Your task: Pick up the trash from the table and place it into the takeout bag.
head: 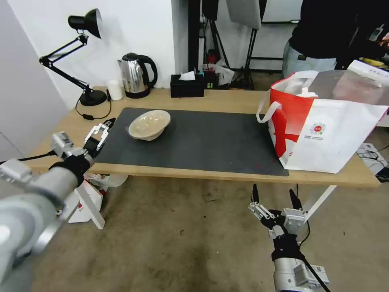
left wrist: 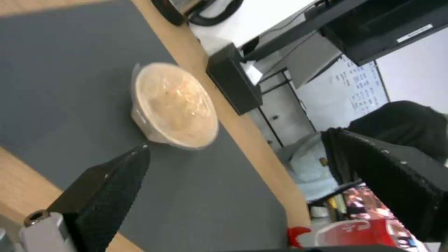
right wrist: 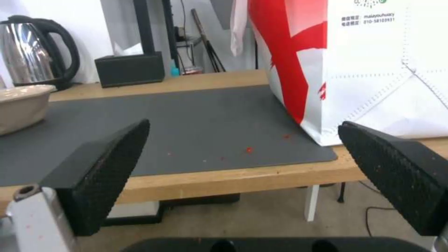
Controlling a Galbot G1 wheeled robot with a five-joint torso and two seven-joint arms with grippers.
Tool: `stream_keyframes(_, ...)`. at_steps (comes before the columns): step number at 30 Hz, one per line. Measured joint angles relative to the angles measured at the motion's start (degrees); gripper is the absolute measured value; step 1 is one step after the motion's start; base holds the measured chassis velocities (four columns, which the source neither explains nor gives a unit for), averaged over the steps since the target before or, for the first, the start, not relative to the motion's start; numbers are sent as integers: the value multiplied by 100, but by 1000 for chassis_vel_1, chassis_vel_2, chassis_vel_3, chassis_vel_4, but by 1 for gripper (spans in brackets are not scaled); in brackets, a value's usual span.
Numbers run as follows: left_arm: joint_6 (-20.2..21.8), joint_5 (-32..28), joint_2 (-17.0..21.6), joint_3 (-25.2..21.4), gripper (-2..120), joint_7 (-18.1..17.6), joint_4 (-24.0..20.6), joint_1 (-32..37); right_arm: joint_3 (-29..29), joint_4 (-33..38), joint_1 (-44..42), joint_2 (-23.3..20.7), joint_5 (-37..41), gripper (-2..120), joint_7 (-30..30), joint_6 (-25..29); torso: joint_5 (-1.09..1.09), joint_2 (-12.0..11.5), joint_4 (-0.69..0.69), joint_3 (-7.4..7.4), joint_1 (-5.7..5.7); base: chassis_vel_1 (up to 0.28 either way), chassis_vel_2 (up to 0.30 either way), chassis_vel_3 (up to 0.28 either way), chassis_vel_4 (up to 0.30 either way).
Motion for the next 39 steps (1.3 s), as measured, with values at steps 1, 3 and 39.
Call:
stream_keyframes(1,21,-119,-2,33,100,-29,124,-120,0,0,-1,0,0,100,0,0,1,0,0,0,0,0,0,0,0)
stream_keyframes(3,28,-216,-4,61,100,-57,233,-243,0,0,0,0,0,100,0,0,0,0,-1,0,0,0,0,0,0)
stream_keyframes(39,855,-627,-285,1017,100,-675,2729,-2023,0,0,0,0,0,100,0,0,1,0,-1,-1,0,0,0,0,0)
